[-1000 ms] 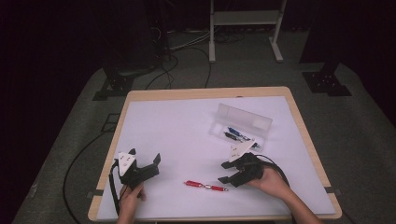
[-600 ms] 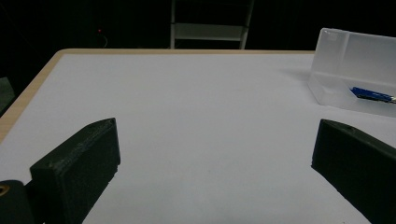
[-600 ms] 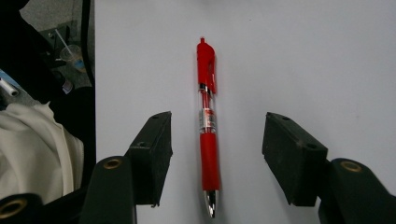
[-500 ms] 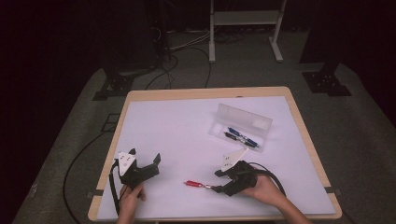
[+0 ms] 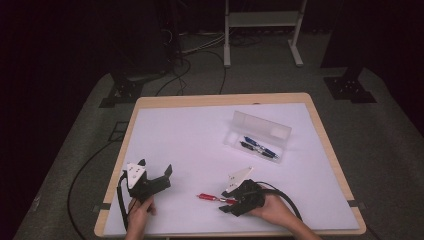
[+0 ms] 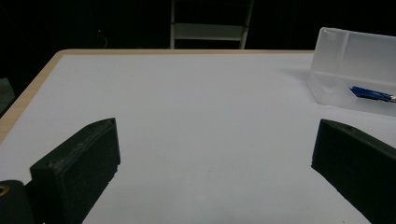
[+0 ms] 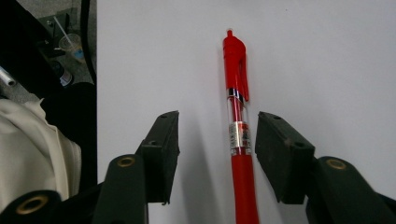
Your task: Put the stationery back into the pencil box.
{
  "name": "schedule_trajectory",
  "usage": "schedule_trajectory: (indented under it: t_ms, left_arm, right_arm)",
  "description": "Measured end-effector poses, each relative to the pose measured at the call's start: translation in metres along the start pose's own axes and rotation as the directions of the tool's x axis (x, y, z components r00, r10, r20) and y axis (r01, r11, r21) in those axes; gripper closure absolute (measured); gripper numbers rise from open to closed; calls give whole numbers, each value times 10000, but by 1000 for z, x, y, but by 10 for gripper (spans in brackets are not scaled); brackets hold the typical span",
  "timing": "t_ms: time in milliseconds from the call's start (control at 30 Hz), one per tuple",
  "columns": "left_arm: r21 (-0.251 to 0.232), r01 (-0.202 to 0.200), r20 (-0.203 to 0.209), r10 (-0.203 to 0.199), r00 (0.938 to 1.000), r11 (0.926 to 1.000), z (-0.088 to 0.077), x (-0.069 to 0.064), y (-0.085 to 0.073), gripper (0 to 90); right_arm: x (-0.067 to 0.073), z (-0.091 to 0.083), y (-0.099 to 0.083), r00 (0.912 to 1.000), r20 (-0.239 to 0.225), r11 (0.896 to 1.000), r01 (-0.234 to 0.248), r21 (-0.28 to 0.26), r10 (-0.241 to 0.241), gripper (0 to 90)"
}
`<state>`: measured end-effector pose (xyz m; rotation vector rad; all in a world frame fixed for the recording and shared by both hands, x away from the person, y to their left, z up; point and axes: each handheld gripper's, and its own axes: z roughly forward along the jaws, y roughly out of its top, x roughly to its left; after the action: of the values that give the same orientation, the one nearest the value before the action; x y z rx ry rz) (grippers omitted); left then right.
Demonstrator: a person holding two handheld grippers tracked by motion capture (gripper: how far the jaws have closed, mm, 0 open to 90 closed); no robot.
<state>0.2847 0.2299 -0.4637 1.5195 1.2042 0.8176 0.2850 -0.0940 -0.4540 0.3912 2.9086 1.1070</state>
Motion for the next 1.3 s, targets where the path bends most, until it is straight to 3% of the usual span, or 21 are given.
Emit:
schedule_trajectory:
  t_ms: [233,367,500,800,967,1167,1300]
  left_arm:
    - [11,-48,-10,48,10000,10000,0,0,0,4]
    - [24,-6,-9,6,10000,10000,0,0,0,4]
    - [13,-17,-19,17,10000,10000,0,0,0,4]
    - [10,-22,-23,22,10000,10000,0,0,0,4]
    - [5,-26,-25,26,10000,10000,0,0,0,4]
    - [8,-34,-35,35,10000,10000,0,0,0,3]
    - [6,-38,-37,38,10000,10000,0,-1,0,4]
  right_arm:
    - [-6,5,-2,9989,436,9998,-167,70,163,649]
    - [-6,8,-2,9983,561,9996,130,239,-143,715]
    - [-5,9,-3,9982,587,9996,109,245,-123,772]
    - [-7,7,-3,9995,318,9999,16,115,-19,787]
    - [-14,-6,-3,9986,522,9999,19,-141,-11,787]
    - [-34,-30,-8,9942,858,9962,-596,-641,650,787]
    - [-51,-48,-10,9864,1279,9919,-926,-866,1033,787]
